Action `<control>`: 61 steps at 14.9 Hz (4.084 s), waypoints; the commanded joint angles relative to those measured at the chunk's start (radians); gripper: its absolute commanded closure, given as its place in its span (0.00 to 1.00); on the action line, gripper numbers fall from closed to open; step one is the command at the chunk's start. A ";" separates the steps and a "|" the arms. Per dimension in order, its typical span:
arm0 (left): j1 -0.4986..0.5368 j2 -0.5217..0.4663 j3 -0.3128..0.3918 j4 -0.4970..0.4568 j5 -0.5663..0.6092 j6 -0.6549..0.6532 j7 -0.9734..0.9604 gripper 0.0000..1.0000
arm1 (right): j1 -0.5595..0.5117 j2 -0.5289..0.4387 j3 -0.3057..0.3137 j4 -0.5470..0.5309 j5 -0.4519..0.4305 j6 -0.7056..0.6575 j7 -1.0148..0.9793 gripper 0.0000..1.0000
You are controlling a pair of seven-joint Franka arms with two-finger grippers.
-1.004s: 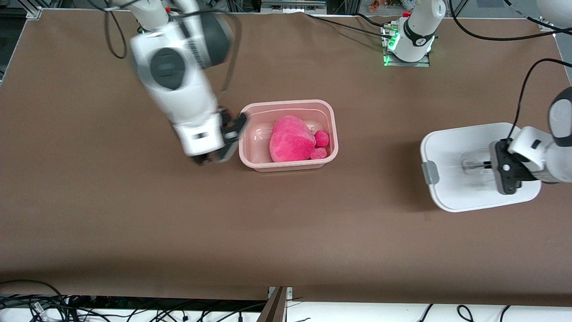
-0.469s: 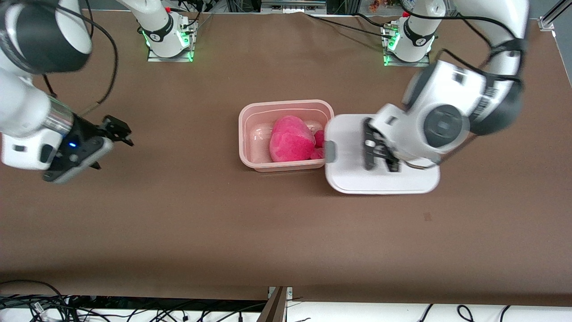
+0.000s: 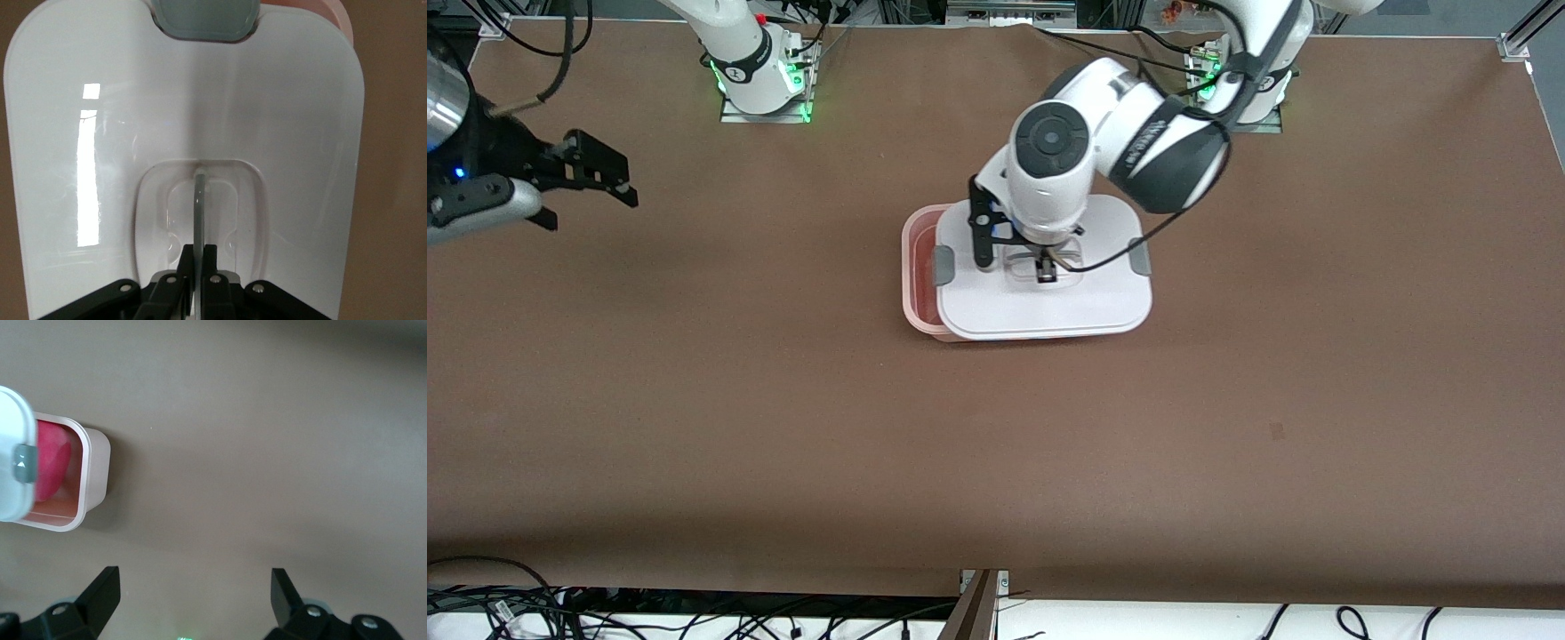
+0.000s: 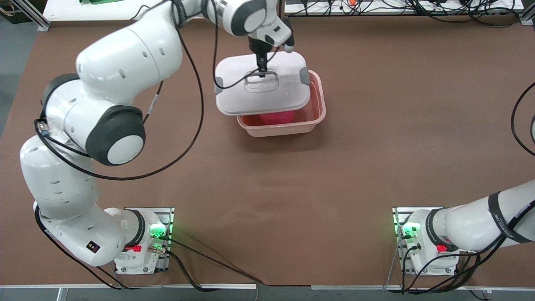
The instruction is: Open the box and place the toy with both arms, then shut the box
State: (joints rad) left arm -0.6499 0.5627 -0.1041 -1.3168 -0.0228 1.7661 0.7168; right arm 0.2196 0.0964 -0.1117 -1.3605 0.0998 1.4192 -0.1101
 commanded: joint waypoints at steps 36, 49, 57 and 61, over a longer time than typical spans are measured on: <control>-0.134 0.132 0.029 0.059 0.096 0.136 -0.086 1.00 | -0.005 -0.095 0.018 -0.195 -0.134 0.122 0.035 0.00; -0.128 0.134 0.029 0.047 0.095 0.188 -0.102 1.00 | -0.003 -0.093 0.018 -0.195 -0.132 0.121 0.035 0.00; -0.056 0.091 0.032 0.091 0.014 0.093 -0.109 0.00 | -0.003 -0.093 0.018 -0.195 -0.131 0.121 0.035 0.00; 0.108 0.082 0.032 0.145 -0.014 0.014 -0.114 0.00 | -0.003 -0.093 0.018 -0.195 -0.132 0.121 0.035 0.00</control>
State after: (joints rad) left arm -0.6329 0.6545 -0.0630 -1.2148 -0.0086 1.8427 0.6000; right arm 0.2114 -0.0046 -0.0938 -1.5773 -0.0186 1.5574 -0.0864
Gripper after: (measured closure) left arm 0.000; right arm 0.000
